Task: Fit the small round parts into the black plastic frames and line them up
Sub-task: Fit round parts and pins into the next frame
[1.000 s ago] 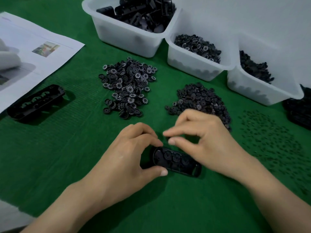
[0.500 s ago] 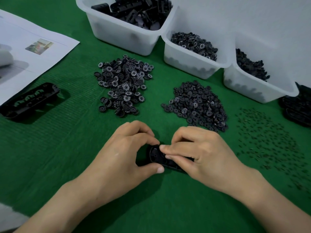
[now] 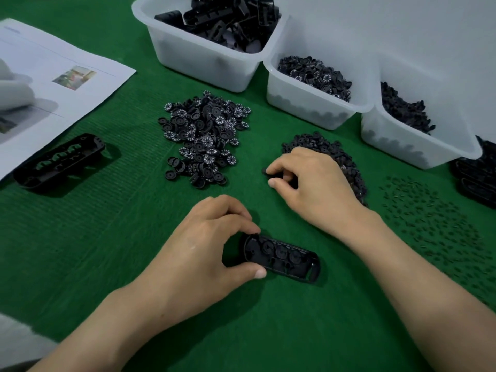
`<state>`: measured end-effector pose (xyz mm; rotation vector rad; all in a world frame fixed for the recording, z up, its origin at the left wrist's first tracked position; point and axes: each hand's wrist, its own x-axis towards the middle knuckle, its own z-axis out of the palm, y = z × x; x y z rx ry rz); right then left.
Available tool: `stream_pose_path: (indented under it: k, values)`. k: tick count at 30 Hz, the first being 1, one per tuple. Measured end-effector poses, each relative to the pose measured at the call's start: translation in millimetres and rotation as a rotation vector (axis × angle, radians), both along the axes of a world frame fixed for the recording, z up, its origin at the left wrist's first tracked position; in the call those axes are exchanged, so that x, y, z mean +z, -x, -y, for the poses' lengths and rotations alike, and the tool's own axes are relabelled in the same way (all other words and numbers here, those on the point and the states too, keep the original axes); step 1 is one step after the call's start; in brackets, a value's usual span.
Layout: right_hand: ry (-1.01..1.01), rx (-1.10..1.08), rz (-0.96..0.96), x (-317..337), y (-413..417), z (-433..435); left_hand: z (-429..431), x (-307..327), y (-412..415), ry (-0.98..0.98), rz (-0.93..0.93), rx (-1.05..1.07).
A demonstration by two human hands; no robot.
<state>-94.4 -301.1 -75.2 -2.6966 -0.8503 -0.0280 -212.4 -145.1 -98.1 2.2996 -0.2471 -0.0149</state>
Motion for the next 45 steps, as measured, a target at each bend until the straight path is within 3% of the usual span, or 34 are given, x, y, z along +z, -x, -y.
stream_pose_path:
  k: [7,20,24,28,45]
  values:
    - [-0.034,-0.038,-0.016,1.9,-6.7,-0.8,-0.7,-0.6,-0.5,-0.003,0.010,-0.002]
    - [-0.046,0.102,-0.145,4.0,9.9,5.6,-0.1,-0.5,-0.2,-0.002,0.017,0.014]
    - [-0.140,0.094,-0.244,8.8,16.8,15.5,0.7,0.4,0.0,-0.006,0.024,0.015]
    - [-0.204,0.226,-0.362,17.0,38.8,37.9,0.3,-0.6,-0.1,-0.002,0.015,0.017]
    - [-0.016,0.365,-0.141,16.9,53.1,41.1,0.5,-0.2,-0.5,-0.001,0.012,0.009]
